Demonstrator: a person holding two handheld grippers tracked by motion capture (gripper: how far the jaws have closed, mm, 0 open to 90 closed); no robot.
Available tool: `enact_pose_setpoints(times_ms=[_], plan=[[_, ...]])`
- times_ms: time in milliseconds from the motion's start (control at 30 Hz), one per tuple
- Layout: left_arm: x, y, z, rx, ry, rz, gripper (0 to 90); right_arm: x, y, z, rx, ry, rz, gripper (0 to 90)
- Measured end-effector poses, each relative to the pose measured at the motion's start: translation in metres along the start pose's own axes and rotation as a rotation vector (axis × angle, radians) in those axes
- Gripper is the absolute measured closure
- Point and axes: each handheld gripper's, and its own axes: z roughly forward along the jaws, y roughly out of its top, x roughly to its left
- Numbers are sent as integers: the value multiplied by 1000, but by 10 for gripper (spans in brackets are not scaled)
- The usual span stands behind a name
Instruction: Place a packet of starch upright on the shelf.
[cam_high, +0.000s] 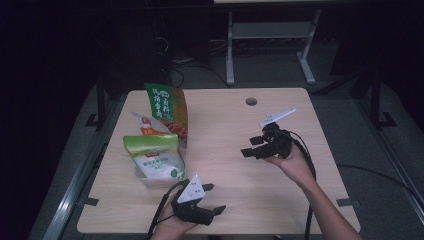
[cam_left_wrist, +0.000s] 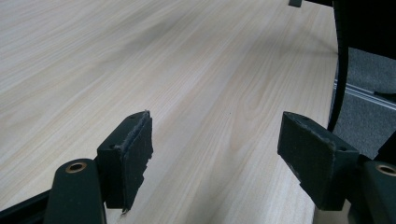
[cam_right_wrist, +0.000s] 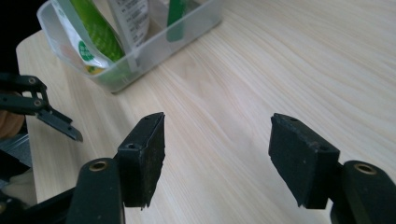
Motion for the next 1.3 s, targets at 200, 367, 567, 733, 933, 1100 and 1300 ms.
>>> enact_pose_setpoints(times_ms=[200,367,567,733,933,1100,1300], plan=[[1,1,2,9,-2,7,257,-7,-16,-8,-2,-11,36,344],[2,3,4,14,-3,7,255,-12,-27,-13,-4,-22,62,338],[2,4,7,12,-2,5,254,-16,-41,-22,-4,-32,84,332],[4,5,8,16,4,4,253,-21,-57,-29,-14,-41,110,331],[5,5,10,15,9,2,253,-26,-78,-37,-17,-53,142,325],[5,4,10,19,10,5,253,-27,-94,-43,-20,-63,165,320],[5,3,10,15,8,2,253,-28,-116,-51,-34,-74,188,316]])
